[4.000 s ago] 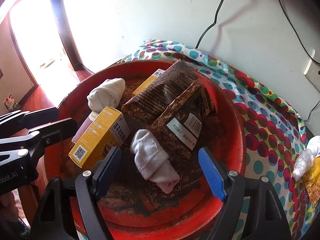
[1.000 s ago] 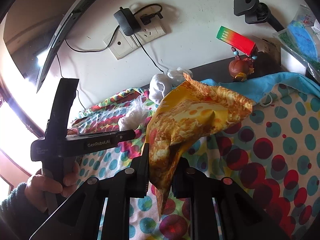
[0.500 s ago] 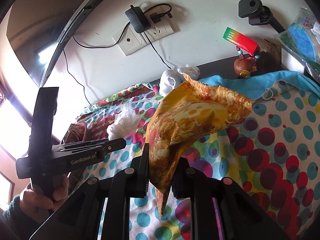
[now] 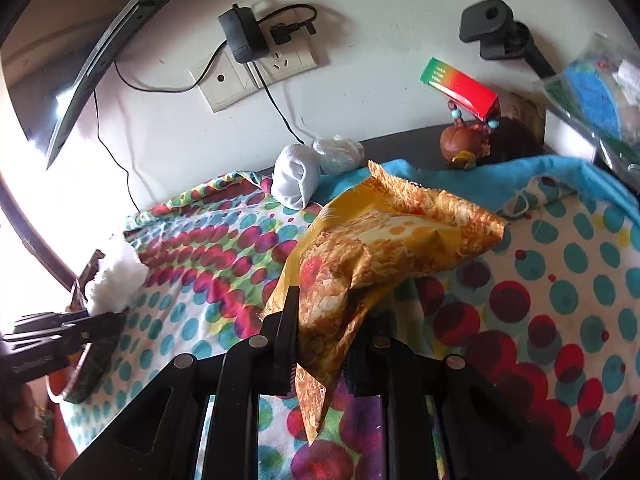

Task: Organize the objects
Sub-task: 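Carry the plastic bag with the left tool over the red tray while the right tool holds the chip bag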

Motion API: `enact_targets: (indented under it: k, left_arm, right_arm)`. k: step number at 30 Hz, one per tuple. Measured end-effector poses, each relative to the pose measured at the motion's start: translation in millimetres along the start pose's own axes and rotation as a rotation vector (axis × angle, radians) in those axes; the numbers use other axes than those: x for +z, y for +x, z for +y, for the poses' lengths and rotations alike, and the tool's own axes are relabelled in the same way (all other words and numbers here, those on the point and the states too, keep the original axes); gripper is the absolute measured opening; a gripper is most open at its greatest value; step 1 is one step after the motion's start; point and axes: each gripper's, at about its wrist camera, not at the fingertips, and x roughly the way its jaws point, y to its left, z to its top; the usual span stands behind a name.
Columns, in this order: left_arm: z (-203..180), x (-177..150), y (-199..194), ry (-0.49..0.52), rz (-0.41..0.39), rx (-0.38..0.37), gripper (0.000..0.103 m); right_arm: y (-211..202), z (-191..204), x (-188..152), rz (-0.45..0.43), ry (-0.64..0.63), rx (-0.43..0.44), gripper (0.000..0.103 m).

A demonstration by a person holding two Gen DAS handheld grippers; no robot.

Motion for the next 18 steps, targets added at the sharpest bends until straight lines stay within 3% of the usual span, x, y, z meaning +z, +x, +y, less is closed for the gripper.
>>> enact_targets:
  k: [11,18]
  left_arm:
    - [17,-11,-16,-0.04,-0.025,0.027,0.02]
    - [23,-13,-29,-0.059,-0.051,0.044,0.02]
  right_arm:
    - [-4,6,1,-0.036,-0.06,-0.031,0.017]
    - [-4,1,1,-0.03,-0.028,-0.025,0.017]
